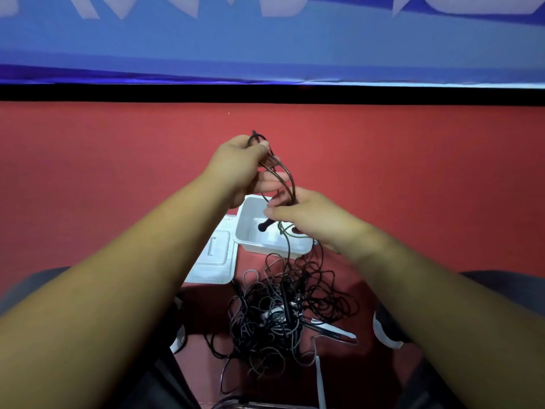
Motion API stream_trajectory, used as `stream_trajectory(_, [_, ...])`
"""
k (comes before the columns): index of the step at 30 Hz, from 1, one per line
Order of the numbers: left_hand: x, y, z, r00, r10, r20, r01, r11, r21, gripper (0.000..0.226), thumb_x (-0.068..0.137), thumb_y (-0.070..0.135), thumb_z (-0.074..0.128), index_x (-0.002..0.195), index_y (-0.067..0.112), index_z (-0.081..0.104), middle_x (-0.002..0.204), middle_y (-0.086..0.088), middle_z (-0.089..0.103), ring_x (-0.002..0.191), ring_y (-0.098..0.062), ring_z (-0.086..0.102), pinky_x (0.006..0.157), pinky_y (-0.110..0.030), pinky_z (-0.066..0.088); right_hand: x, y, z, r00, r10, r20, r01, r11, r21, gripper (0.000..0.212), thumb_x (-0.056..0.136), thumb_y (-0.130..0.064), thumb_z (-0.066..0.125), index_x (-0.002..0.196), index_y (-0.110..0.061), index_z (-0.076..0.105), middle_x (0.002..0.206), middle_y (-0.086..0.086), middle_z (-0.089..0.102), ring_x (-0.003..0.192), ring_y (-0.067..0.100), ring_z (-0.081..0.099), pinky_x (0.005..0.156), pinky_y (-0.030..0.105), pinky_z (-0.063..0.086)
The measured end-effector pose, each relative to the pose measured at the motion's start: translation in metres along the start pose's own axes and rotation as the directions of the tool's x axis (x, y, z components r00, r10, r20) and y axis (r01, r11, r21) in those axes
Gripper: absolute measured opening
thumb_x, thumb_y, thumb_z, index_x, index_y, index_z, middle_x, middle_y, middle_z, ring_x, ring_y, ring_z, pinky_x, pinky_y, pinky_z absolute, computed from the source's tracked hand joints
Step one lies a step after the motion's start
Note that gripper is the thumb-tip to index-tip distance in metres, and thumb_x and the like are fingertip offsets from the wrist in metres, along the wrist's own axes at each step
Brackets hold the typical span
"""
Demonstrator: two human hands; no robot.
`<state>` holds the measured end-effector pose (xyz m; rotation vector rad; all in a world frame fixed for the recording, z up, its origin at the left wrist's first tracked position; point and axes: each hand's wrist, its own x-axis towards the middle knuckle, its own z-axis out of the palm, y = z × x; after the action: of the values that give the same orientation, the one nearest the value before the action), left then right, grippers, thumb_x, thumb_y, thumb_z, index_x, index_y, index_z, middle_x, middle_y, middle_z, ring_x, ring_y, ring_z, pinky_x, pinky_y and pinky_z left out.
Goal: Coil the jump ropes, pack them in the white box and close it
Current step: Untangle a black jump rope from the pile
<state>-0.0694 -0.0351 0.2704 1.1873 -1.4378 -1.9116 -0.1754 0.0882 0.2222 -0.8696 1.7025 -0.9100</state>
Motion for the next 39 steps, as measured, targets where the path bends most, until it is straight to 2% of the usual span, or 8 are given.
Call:
stream_trajectory(2, [0.005,0.002,-0.005,0.999,-0.038,-0.003,0.038,0.996,-0.086,0.011,0.11,0.017,0.051,0.116,0.009,0.053,0.113,-0.022,0.074,0.079,-0.038,0.078,0.056,-0.037,0.063,0.002,0.002,0.0,0.994,-0.02,-0.104,0.021,1.0,0.009,0.018,0.093,-0.035,0.079,0.09,-0.023,0.066,0.082,-0.008,0.072,0.078,0.018,0.063,0.075,0.037,0.054])
stream_trajectory(6, [0.01,0.007,-0.009,0.995,-0.091,-0.035,0.078,0.96,-0.269,0.012,0.108,0.011,0.048,0.118,0.004,0.047,0.111,-0.024,0.074,0.083,-0.047,0.076,0.059,-0.036,0.063,0.004,0.002,0.003,0.972,-0.023,-0.236,0.0,0.995,-0.097,0.012,0.103,-0.031,0.053,0.101,-0.028,0.064,0.093,-0.008,0.077,0.093,0.028,0.073,0.079,0.053,0.064])
stream_trajectory(11, [0.011,0.014,-0.015,0.991,-0.075,-0.113,0.036,0.947,-0.319,0.014,0.105,0.007,0.046,0.118,0.004,0.047,0.108,-0.017,0.078,0.082,-0.047,0.076,0.063,-0.036,0.065,0.005,-0.002,0.005,0.968,-0.067,-0.244,0.017,0.979,-0.201,0.023,0.1,-0.019,0.042,0.101,-0.025,0.063,0.095,-0.005,0.076,0.085,0.023,0.072,0.058,0.03,0.055])
stream_trajectory(23, [0.018,0.025,-0.031,0.977,0.089,-0.193,-0.111,0.988,-0.104,0.025,0.105,0.028,0.056,0.118,0.007,0.053,0.111,-0.017,0.076,0.081,-0.043,0.077,0.07,-0.042,0.065,0.008,-0.009,-0.011,0.998,-0.007,-0.069,-0.011,0.965,-0.262,0.024,0.101,-0.021,0.047,0.108,-0.026,0.07,0.091,-0.015,0.08,0.076,0.009,0.06,0.071,0.032,0.046])
stream_trajectory(27, [0.026,0.011,-0.03,0.986,-0.032,-0.166,0.026,0.999,-0.037,0.043,0.111,0.043,0.038,0.124,0.005,0.053,0.115,-0.019,0.073,0.083,-0.038,0.078,0.073,-0.045,0.065,0.009,-0.015,-0.015,0.985,0.034,-0.168,-0.029,0.999,0.036,0.023,0.102,-0.015,0.045,0.109,-0.019,0.067,0.092,-0.002,0.082,0.092,0.024,0.079,0.084,0.046,0.062])
stream_trajectory(31, [0.023,-0.014,-0.023,0.952,-0.302,0.043,0.286,0.934,0.216,0.026,0.105,0.018,0.034,0.117,0.006,0.055,0.125,-0.021,0.071,0.09,-0.038,0.075,0.079,-0.042,0.061,0.005,-0.027,-0.028,0.98,0.06,-0.192,-0.003,0.959,0.282,0.023,0.106,-0.01,0.045,0.12,-0.01,0.063,0.097,0.007,0.082,0.088,0.029,0.081,0.076,0.047,0.067])
stream_trajectory(35, [0.012,-0.039,-0.007,0.875,-0.362,0.322,0.065,0.746,0.663,0.042,0.098,-0.001,0.05,0.128,0.023,0.067,0.127,-0.002,0.073,0.113,-0.022,0.069,0.088,-0.035,0.055,0.003,-0.037,-0.037,0.983,0.056,-0.177,0.049,0.841,0.538,0.023,0.11,-0.008,0.045,0.127,0.002,0.057,0.103,0.015,0.081,0.092,0.035,0.08,0.07,0.047,0.066])
stream_trajectory(39, [0.007,-0.058,0.005,0.843,-0.327,0.428,-0.066,0.726,0.684,0.042,0.099,0.006,0.061,0.128,0.036,0.065,0.124,0.011,0.072,0.113,-0.013,0.063,0.09,-0.032,0.05,0.003,-0.048,-0.047,0.991,0.014,-0.131,0.096,0.6,0.794,0.017,0.111,-0.008,0.041,0.122,-0.003,0.053,0.107,0.018,0.08,0.092,0.037,0.079,0.066,0.041,0.065])
